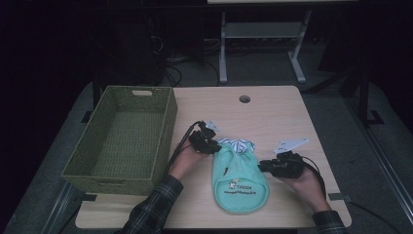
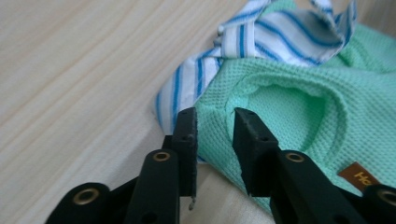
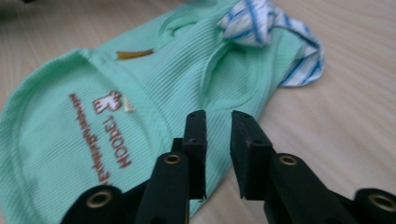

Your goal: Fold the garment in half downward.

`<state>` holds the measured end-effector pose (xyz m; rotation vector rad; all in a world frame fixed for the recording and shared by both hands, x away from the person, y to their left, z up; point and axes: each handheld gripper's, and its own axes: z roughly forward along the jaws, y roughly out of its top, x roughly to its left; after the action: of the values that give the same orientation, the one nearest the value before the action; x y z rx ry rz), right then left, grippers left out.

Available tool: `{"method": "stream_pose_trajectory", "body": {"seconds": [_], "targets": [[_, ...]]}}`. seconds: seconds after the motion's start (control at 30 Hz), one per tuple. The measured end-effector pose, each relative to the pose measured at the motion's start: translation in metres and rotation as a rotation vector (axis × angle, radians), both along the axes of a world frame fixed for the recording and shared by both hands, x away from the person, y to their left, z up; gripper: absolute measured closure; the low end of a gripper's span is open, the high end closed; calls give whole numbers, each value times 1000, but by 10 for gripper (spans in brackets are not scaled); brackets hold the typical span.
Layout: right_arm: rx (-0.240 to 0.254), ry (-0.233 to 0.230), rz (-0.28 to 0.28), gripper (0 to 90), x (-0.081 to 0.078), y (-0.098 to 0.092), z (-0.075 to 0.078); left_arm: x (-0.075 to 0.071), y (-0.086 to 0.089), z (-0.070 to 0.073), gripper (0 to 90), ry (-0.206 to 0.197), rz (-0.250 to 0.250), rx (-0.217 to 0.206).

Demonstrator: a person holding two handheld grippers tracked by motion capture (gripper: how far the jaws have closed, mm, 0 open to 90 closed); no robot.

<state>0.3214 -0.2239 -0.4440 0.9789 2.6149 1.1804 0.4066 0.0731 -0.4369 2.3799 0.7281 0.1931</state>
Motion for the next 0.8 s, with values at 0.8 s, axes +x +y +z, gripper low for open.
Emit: {"method": "stream_pose_trajectory", "body": {"seconds": [0.8], "targets": [[60,1,-83,631,94,15,2,31,5,-10,482,0,75,-27]]}}
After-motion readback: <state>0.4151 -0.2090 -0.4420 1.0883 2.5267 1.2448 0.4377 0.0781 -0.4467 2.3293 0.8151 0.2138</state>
